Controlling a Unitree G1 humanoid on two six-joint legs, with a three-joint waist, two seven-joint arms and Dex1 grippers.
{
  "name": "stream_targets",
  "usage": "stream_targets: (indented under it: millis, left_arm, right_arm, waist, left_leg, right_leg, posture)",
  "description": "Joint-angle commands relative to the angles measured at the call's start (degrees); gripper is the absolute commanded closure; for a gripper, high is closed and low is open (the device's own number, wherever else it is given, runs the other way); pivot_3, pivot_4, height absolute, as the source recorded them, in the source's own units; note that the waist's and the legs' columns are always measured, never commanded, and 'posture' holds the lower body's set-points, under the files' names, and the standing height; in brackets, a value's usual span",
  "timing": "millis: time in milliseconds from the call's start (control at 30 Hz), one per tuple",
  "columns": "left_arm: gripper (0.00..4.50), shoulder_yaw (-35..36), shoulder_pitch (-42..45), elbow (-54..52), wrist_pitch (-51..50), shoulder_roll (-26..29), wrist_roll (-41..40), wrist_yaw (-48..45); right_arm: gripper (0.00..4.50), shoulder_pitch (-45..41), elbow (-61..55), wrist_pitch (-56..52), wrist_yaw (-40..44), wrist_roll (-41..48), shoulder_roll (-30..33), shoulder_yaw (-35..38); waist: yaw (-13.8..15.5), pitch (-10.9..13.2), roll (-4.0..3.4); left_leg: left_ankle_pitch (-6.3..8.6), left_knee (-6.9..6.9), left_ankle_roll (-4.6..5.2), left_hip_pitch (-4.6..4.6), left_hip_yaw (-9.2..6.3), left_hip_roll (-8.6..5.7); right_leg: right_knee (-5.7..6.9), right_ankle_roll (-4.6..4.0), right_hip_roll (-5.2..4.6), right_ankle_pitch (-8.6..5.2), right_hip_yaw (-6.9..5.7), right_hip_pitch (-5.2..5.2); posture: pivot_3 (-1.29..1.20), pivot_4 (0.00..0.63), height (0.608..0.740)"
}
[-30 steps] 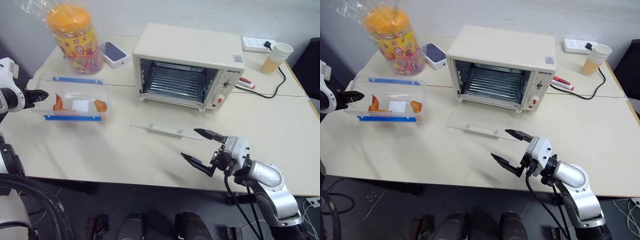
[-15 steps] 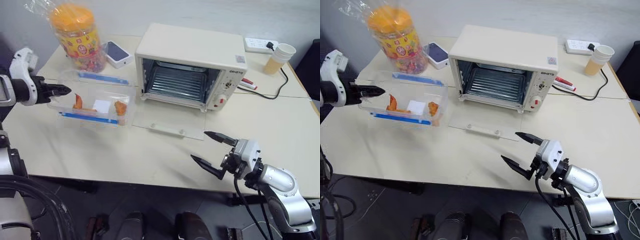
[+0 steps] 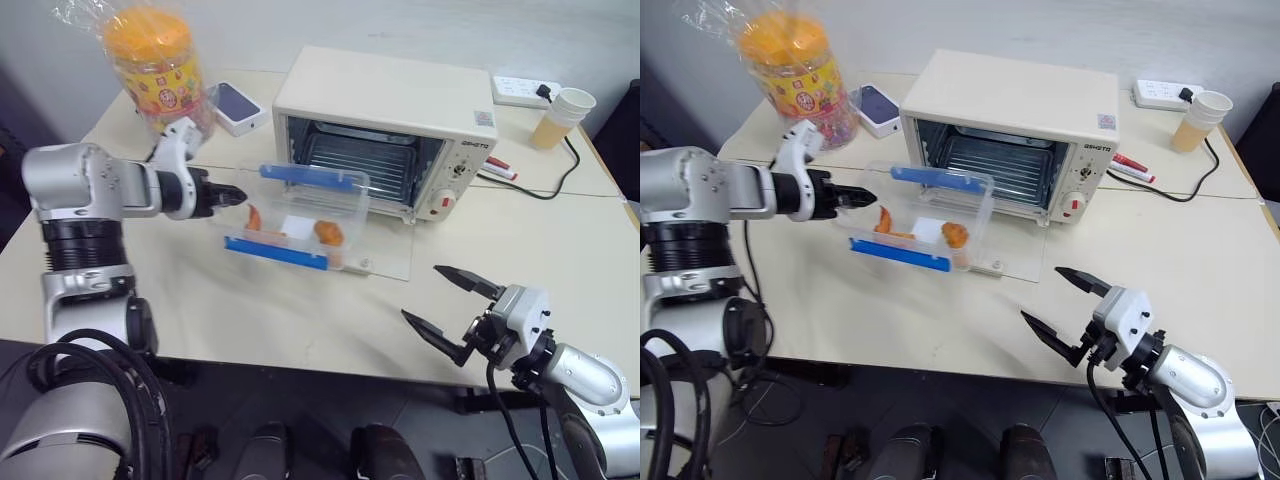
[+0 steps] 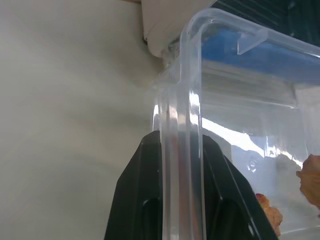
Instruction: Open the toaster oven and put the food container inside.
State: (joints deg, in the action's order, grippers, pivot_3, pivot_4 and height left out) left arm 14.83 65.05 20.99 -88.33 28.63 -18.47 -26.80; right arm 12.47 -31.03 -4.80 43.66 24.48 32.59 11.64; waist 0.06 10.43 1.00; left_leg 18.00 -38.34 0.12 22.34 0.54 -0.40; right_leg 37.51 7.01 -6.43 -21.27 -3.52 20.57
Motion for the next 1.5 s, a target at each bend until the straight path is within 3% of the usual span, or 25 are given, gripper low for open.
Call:
stream_targets:
  millis: [33,367,467,700,800,967,1100,1233,1500]
  left_arm:
    - [3.67,2.45,3.20,-1.99,2.28,-4.39,0.39,4.81]
    - [3.67,2.67,2.93,-1.21,7.08,-10.99,0.54,10.72]
    - [3.16,0.35,2.39,-2.01,8.31,-10.18,0.16,9.93]
    - [1.48,0.67,1.74,-3.41,11.95,-9.67,-2.15,7.47]
    - [0.80,-0.52,0.39,-6.16,14.39,-4.53,-5.83,-1.12]
    - [0.80,-5.75,-5.36,-5.47,30.25,9.25,-6.71,-21.95]
    - [1.53,-6.86,-15.02,-0.73,49.52,15.93,-4.99,-38.07]
    - [2.56,-7.98,-26.58,1.84,69.83,17.30,-2.78,-49.16]
    - [4.49,-12.01,-34.66,-6.87,74.33,9.10,-3.25,-47.26]
  right_arm:
    - [0.00,3.94,-4.56,0.46,-1.78,0.77,-0.35,3.36]
    - [0.00,6.44,-7.43,0.62,-5.27,-0.74,-2.09,2.41]
    - [0.00,6.81,-7.54,0.78,-5.54,-0.97,-2.37,2.38]
    - [0.00,5.86,-6.68,0.93,-5.72,-1.14,-2.13,2.39]
    - [0.00,5.28,-6.66,0.42,-5.53,-0.31,-1.62,3.28]
    - [0.00,4.96,-8.10,-2.92,-3.85,5.75,0.02,4.85]
    - [0.80,4.06,-8.67,-6.54,-3.40,6.10,2.03,2.19]
    - [1.93,2.28,-7.94,-10.63,-3.76,3.89,3.25,-2.94]
    - [4.16,-10.31,0.60,-12.12,-5.81,-4.55,0.26,-13.83]
  waist:
    - [0.14,0.00,0.00]
    - [0.00,0.00,0.00]
    - [0.09,0.00,0.00]
    - [0.09,0.00,0.00]
    - [-0.22,0.00,0.00]
    - [-0.77,-0.01,-0.04]
    - [-0.18,-0.03,-0.08]
    - [-0.01,-0.04,-0.10]
    - [0.78,-0.04,-0.08]
  left_leg:
    - [0.00,0.00,0.00,-0.01,-0.01,0.01]
    - [-0.03,0.03,-0.05,-0.08,0.13,0.06]
    - [-0.03,0.03,-0.05,-0.07,0.13,0.04]
    - [-0.03,0.02,-0.05,-0.08,0.12,0.04]
    - [-0.03,0.03,-0.05,-0.08,0.14,0.04]
    - [-0.10,0.17,-0.17,-0.19,0.24,0.13]
    - [-0.10,0.12,-0.15,-0.19,0.19,0.12]
    - [-0.10,0.12,-0.12,-0.21,0.16,0.11]
    - [-0.05,-0.20,0.10,-0.04,-0.06,0.02]
  right_leg:
    - [0.01,0.00,0.01,0.00,0.00,-0.01]
    - [0.01,0.00,0.08,0.00,-0.03,0.03]
    - [0.01,0.00,0.08,0.00,-0.04,0.02]
    - [0.01,0.00,0.09,0.00,-0.05,0.02]
    - [0.00,0.00,0.10,0.00,-0.07,0.03]
    - [0.00,-0.01,0.20,-0.01,-0.07,0.07]
    - [-0.08,-0.02,0.17,-0.01,-0.09,-0.03]
    - [-0.11,-0.05,0.13,-0.02,-0.08,-0.09]
    - [-0.05,-0.05,-0.05,-0.02,0.06,-0.16]
  posture:
    - [0.00,0.150,0.740]
    - [0.00,0.150,0.740]
    - [0.00,0.150,0.740]
    - [0.00,0.150,0.740]
    - [0.00,0.150,0.740]
    - [0.00,0.150,0.740]
    - [0.00,0.150,0.740]
    - [0.00,0.150,0.740]
    - [0.00,0.150,0.740]
